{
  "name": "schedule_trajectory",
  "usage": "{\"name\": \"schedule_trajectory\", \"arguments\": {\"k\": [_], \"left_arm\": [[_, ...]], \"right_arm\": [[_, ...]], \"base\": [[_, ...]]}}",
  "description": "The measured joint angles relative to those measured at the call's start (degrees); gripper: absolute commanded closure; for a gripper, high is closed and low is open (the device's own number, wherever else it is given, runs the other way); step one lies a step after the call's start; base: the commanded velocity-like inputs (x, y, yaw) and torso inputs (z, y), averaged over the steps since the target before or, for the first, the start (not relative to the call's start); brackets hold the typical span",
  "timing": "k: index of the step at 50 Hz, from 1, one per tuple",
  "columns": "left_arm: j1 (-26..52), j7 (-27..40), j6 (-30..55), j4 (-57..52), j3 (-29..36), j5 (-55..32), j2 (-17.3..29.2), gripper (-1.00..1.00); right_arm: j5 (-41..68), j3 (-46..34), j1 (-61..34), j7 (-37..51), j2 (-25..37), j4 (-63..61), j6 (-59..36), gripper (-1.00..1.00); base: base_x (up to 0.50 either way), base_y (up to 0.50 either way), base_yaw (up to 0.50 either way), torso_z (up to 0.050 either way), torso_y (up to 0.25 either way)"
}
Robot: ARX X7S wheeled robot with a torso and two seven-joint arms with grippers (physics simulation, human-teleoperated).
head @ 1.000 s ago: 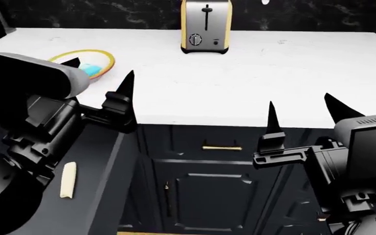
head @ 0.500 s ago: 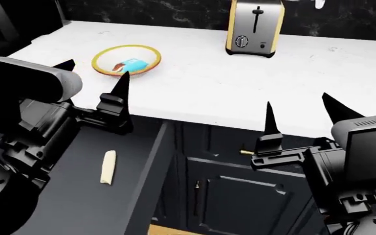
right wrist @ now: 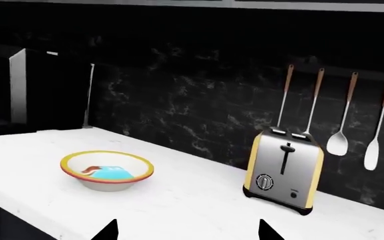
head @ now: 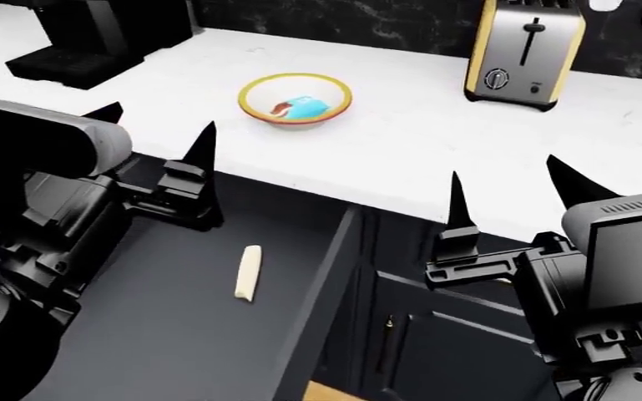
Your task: Place the bar in the bowl and close the drawer.
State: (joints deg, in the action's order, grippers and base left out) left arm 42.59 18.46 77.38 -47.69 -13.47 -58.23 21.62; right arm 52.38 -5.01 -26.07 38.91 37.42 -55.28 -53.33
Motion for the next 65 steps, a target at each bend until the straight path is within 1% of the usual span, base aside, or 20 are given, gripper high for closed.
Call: {"name": "schedule_trajectory", "arguments": {"k": [54, 59, 65], "left_arm": [[-2.88, 1.02, -4.11, 0.74, 0.48, -1.17, 2.21, -1.00], [-2.97, 1.18, -4.33, 0.80, 0.43, -1.35, 2.41, -1.00], [-2.99, 1.40, -4.55, 0.93, 0.41, -1.48, 2.67, -1.00]], "right_arm": [[-1.04, -3.35, -0.74, 0.60, 0.82, 0.83, 1.66, -1.00], [-0.85, -3.71, -1.17, 1.06, 0.80, 0.85, 1.32, -1.00], [-0.51, -4.37, -1.69, 1.28, 0.81, 1.08, 0.85, -1.00]], "base": [[0.00, 0.00, 0.50, 0.000, 0.000], [0.00, 0.00, 0.00, 0.000, 0.000], [0.30, -0.37, 0.00, 0.000, 0.000]]}}
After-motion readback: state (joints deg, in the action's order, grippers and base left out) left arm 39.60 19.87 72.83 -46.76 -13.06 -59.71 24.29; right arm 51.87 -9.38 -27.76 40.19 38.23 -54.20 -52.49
